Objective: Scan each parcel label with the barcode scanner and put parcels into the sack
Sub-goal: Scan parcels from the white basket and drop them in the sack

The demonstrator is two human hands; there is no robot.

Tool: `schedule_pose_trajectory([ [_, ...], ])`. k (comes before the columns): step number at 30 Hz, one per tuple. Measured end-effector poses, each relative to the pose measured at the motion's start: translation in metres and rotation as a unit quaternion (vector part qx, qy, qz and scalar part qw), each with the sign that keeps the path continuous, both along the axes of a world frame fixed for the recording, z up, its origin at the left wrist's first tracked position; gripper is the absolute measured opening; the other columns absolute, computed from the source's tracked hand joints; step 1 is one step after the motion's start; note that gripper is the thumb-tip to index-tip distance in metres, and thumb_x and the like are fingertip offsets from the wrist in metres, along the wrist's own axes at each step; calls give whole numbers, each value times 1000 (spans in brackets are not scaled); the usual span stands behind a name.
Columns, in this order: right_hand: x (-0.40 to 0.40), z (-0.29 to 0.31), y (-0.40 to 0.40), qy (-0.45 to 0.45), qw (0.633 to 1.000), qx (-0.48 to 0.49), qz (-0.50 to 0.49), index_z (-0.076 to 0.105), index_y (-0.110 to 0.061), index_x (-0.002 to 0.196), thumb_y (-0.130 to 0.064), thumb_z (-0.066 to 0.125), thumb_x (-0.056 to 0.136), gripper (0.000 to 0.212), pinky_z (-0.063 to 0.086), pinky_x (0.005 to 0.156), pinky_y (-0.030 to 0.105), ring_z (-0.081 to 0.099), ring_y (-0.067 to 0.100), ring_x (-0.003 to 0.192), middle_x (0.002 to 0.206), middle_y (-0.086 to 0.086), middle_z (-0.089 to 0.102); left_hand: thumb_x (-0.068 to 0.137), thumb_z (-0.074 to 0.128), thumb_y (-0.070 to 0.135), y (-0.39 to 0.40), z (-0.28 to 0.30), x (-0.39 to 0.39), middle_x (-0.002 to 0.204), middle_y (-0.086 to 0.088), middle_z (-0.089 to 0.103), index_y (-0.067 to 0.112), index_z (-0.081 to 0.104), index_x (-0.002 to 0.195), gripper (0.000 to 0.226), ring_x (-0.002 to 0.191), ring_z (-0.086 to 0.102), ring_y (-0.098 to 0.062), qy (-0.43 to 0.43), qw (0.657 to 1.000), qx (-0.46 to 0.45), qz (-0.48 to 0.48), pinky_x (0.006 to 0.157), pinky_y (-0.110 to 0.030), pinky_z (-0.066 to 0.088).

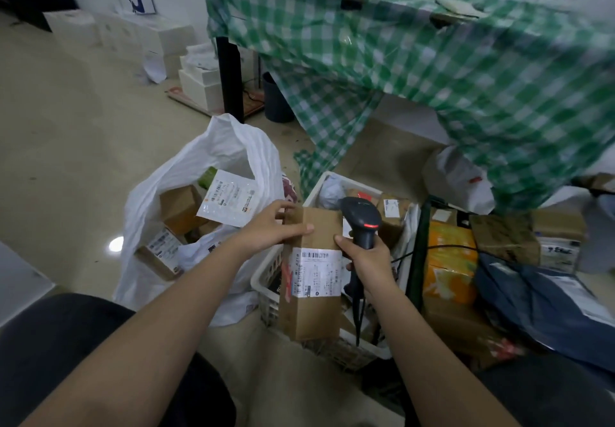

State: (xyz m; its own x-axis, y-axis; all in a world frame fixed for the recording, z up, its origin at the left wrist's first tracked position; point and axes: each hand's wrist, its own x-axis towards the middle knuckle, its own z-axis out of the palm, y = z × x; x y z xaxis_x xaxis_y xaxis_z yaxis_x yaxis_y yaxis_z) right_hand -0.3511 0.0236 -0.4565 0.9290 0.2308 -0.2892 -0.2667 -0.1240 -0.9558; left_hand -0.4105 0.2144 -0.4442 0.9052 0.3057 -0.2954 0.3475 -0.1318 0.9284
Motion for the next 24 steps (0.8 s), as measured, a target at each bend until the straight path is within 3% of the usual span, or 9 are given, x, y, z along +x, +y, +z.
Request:
schedule_pose_trajectory([
  [5,1,-12,5,4,998,17,-59,60,-18,99,-16,77,82,24,46,61,25,61,15,79,90,0,66,79,74,43,-20,-21,-2,134,-3,53,18,45,135,67,106,56,-11,-31,994,-71,75,80,-22,47],
  [9,7,-14,10,5,996,30,-84,59,-23,92,-16,78,80,24,48,67,26,62,15,81,91,-1,67,78,76,36,-19,-27,-6,143,3,44,41,23,149,89,119,52,-14,12,991,-134,-20,99,-39,44],
  [12,13,-12,10,-3,997,21,-78,59,-16,99,-16,77,81,25,47,63,23,58,14,73,90,0,66,83,71,7,-15,-28,-6,132,7,48,48,6,150,101,105,56,-9,43,985,-145,-80,83,-30,51],
  [14,18,-11,11,-9,998,12,-66,59,-16,97,-16,77,82,24,46,59,22,56,13,70,87,-1,65,84,70,4,-13,-28,-5,123,14,50,51,-1,148,106,99,60,-10,61,987,-111,-100,67,-24,55],
  [16,24,-10,13,-13,998,2,-59,60,-16,99,-18,77,82,24,47,61,23,60,16,76,88,0,65,82,73,5,-11,-29,-4,125,14,47,51,-2,148,110,101,61,-11,49,991,-81,-92,69,-27,57],
  [21,29,3,4,-65,996,-53,-30,60,-14,107,-19,68,88,20,48,61,29,69,11,69,87,0,67,74,79,4,-7,-30,5,142,3,40,31,3,152,113,111,60,-20,2,998,-70,-8,83,-42,57],
  [24,21,8,-14,-73,994,-80,-11,62,-13,96,-17,65,87,9,46,56,30,67,15,58,82,7,68,73,80,4,-4,-30,13,146,-2,39,16,21,149,97,112,58,-20,-29,996,-73,37,69,-31,59],
])
